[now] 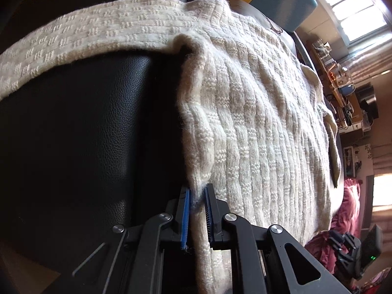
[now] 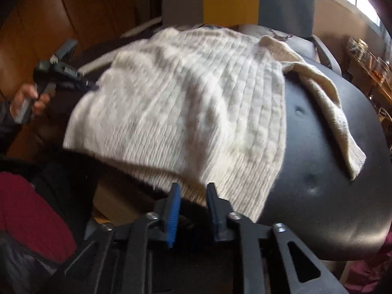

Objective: Fold clothes

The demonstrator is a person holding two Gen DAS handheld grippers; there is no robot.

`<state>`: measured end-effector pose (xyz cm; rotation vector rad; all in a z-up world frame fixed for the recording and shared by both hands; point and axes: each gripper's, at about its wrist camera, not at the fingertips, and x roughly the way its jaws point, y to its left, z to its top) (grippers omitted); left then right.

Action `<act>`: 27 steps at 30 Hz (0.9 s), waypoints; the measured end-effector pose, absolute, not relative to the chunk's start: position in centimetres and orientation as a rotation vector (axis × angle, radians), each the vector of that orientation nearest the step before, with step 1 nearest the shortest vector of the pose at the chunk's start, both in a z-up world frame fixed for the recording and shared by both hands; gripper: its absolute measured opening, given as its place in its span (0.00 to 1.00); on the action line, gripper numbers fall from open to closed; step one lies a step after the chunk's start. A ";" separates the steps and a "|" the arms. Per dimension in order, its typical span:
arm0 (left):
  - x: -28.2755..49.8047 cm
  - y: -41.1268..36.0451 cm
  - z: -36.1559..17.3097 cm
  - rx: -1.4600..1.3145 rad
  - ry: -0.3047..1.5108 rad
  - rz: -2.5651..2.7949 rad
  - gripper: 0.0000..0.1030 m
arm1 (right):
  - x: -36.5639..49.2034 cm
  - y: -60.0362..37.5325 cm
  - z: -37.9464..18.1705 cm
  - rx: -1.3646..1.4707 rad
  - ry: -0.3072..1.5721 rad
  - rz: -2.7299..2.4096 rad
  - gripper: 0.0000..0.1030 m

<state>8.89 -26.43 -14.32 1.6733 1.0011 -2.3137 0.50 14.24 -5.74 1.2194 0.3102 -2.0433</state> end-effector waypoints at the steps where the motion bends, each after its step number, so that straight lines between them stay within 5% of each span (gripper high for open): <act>1: 9.0 -26.5 -14.3 1.669 1.016 -2.311 0.12 | -1.0 14.6 -5.9 1.242 0.256 -2.080 0.32; 4: 9.2 -26.4 -14.2 1.657 1.001 -2.319 0.12 | -5.4 14.9 -7.7 1.312 0.256 -2.204 0.47; 8: 9.3 -26.0 -14.0 1.648 0.954 -2.328 0.12 | -9.1 14.7 -11.8 1.484 0.274 -2.206 0.49; 9: 9.2 -25.9 -13.9 1.654 0.929 -2.331 0.12 | -8.6 14.2 -11.7 1.471 0.312 -2.197 0.47; 11: 8.7 -25.6 -13.7 1.671 0.846 -2.331 0.12 | -7.7 13.3 -11.5 1.445 0.387 -2.178 0.22; 12: 8.5 -25.4 -13.6 1.680 0.811 -2.328 0.12 | -7.1 12.8 -11.4 1.432 0.428 -2.169 0.20; 16: 7.8 -25.7 -13.1 1.722 0.767 -2.323 0.12 | -5.2 12.8 -10.8 1.424 0.577 -2.154 0.24; 22: 11.6 -32.8 -10.1 1.513 0.939 -2.341 0.33 | -6.6 11.0 -7.2 1.297 0.479 -2.184 0.30; 27: 17.4 -43.6 -8.8 1.255 0.894 -2.102 0.36 | -8.0 0.6 -5.6 1.136 0.445 -2.025 0.31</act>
